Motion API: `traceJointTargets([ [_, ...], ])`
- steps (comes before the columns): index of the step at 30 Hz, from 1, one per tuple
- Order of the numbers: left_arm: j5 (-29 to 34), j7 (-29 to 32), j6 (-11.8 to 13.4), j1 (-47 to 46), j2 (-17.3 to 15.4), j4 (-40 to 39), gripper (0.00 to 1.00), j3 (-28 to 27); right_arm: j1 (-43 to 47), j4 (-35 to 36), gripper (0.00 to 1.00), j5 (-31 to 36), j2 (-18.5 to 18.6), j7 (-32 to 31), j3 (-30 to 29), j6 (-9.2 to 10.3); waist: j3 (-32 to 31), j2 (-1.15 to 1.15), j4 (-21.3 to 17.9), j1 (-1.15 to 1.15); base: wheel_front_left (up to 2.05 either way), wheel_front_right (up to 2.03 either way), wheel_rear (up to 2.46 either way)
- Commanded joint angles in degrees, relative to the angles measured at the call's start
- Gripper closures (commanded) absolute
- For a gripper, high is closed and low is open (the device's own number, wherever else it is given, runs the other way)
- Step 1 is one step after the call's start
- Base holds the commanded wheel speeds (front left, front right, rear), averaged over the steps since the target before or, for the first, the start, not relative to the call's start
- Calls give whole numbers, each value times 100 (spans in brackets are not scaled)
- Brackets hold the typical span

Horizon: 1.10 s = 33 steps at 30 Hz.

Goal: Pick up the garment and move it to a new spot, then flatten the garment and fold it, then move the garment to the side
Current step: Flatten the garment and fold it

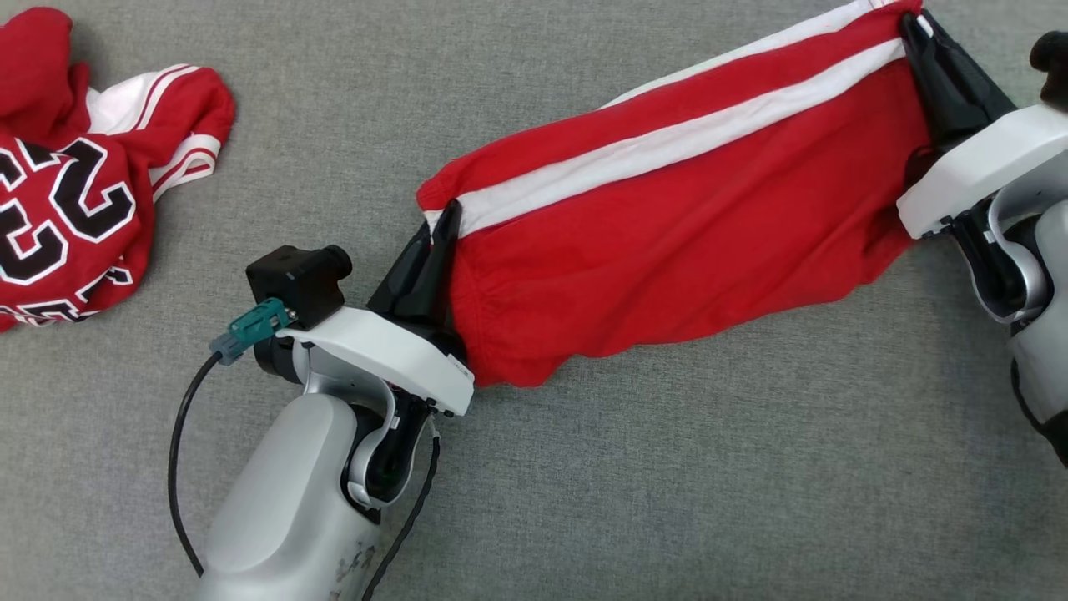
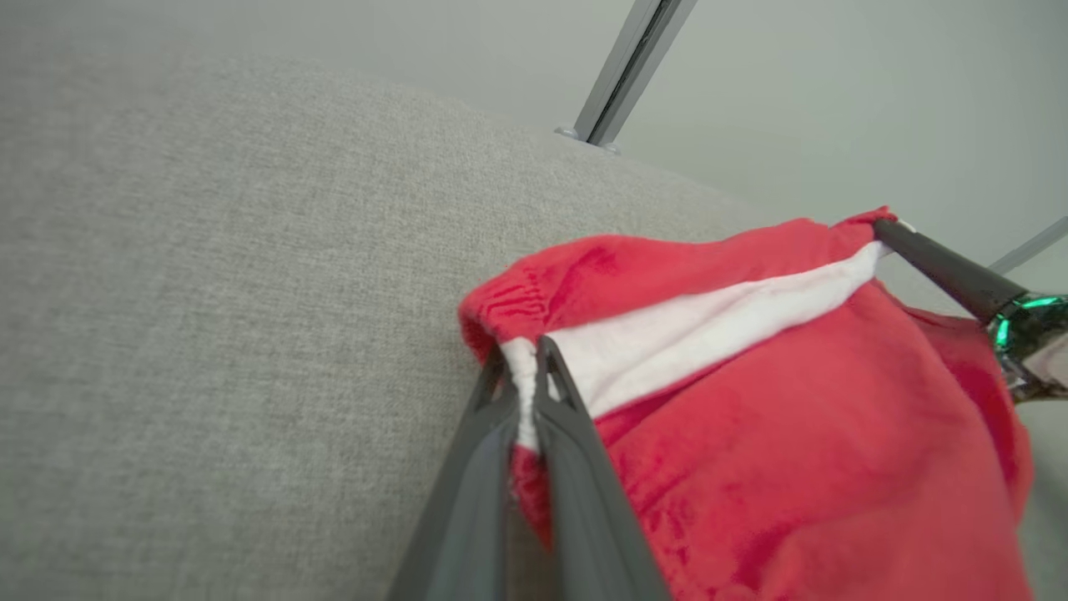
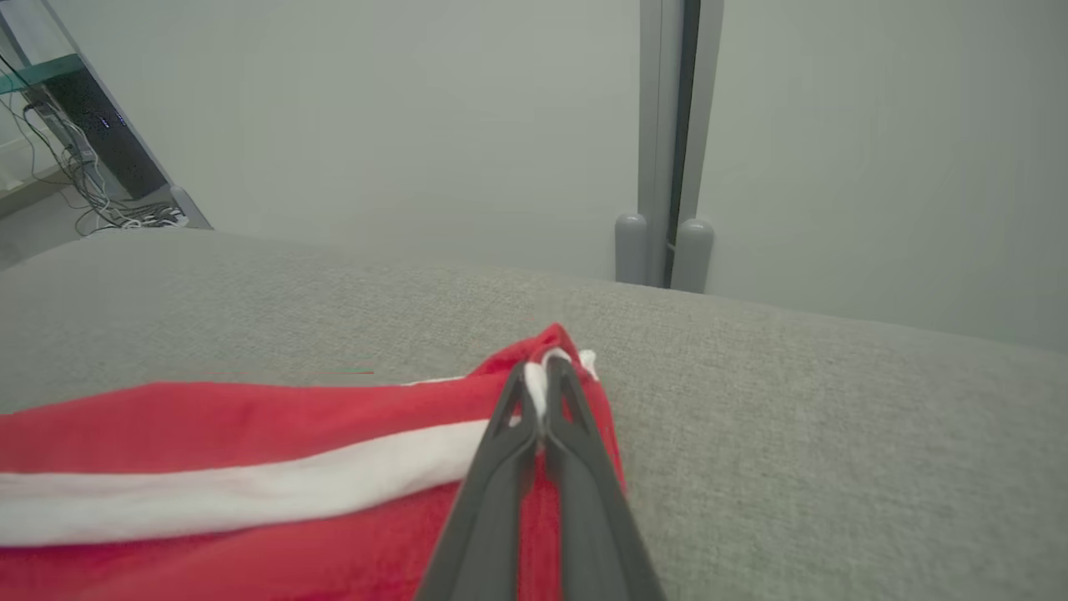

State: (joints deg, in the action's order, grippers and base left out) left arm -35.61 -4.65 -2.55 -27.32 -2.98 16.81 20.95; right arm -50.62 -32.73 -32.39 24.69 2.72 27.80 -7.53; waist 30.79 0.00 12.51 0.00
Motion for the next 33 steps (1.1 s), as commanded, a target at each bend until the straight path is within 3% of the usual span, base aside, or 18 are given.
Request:
traceJointTargets([
  [1, -27, -39, -31, -109, -13, 54, 0, 26, -74, -48, 86, -84, -14, 102, 46, 8, 46, 0, 50, 0, 0, 0, 0],
  [2, -59, -89, -27, -157, -10, 138, 0, 72, -113, -158, 47, -118, -22, 171, 120, 7, 45, 0, 49, 0, 0, 0, 0],
  [3, -107, -144, -25, -169, -7, 207, 0, 117, -121, -276, 0, -163, -33, 239, 186, 7, 37, 0, 32, 0, 0, 0, 0],
  [10, 294, -879, 384, -90, -34, 212, 0, 77, 71, -482, 0, -272, -181, 1084, 280, 5, -154, 0, -161, 0, 0, 0, 0],
  [16, 842, -1051, 784, 115, -161, -388, 0, -363, 486, 243, 0, 196, -250, 1251, -403, 5, -388, 0, -420, 0, 0, 0, 0],
  [23, 1424, -1050, 854, 484, -320, -1030, 0, -1041, 1642, 1551, 0, 997, -544, 1253, -1464, 4, -711, 0, -753, 0, 0, 0, 0],
  [33, 1853, -1051, 759, 1205, -568, -754, 0, -1003, 3452, 2746, 0, 1609, -983, 935, -2102, 4, -1245, 0, -1090, 0, 0, 0, 0],
])
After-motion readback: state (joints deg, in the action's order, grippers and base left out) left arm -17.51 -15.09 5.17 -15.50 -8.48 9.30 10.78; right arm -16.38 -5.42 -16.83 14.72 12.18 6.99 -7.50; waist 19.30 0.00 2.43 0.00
